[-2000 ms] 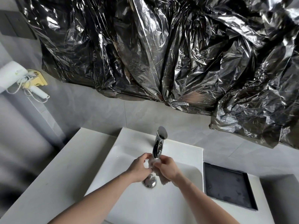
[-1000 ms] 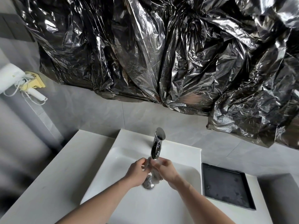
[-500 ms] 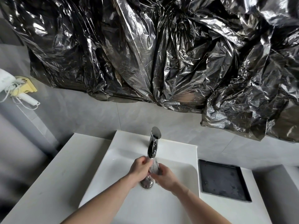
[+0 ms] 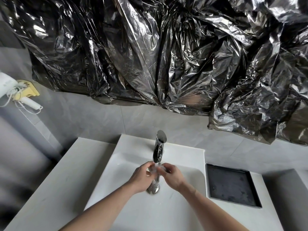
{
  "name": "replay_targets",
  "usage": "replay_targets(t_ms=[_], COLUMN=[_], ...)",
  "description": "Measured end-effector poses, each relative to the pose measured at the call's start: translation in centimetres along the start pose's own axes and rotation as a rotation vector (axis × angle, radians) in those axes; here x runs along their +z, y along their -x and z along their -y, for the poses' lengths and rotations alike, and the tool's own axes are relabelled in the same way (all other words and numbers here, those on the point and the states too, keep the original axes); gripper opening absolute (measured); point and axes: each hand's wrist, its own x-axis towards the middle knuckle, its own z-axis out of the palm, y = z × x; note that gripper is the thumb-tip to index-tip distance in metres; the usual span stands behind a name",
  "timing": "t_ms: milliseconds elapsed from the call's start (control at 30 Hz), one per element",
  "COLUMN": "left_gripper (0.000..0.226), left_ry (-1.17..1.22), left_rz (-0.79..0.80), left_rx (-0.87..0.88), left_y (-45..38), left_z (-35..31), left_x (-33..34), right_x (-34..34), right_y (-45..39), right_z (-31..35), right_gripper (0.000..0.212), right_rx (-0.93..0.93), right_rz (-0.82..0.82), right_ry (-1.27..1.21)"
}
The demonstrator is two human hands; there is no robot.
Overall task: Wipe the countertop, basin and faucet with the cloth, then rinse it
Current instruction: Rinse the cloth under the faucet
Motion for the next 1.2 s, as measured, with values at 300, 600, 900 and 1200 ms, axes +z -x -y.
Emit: replay_targets(t_ms=[300,600,900,1200], left_gripper=[0.020,0.038,0.014,0.031], left_ry=[0.008,0.707,0.060,0.297], left_rz=[-0.141,0.052,-0.153,-0.005], left_rx=[-0.132,-0.424,-0.169,-0.154], left_y=[-0.6,0.3,0.2,-0.4], left_z=[-0.5,-1.5,0.5,-0.7], left_x=[-0.5,-1.0,-1.2,0.2], right_x=[1.3,2.5,2.8,1.9], right_y=[0.3,1.6,0.8,0.4], right_z=[0.0,1.3,0.3,1.0], right_gripper=[0.023,0.042,0.049,0.056], right_rx=[0.111,0.275,0.233,0.206], right_rz=[-0.050,0.206,-0.079,-0.036], right_ry=[-0.189,-0.412,-0.152,-0.114])
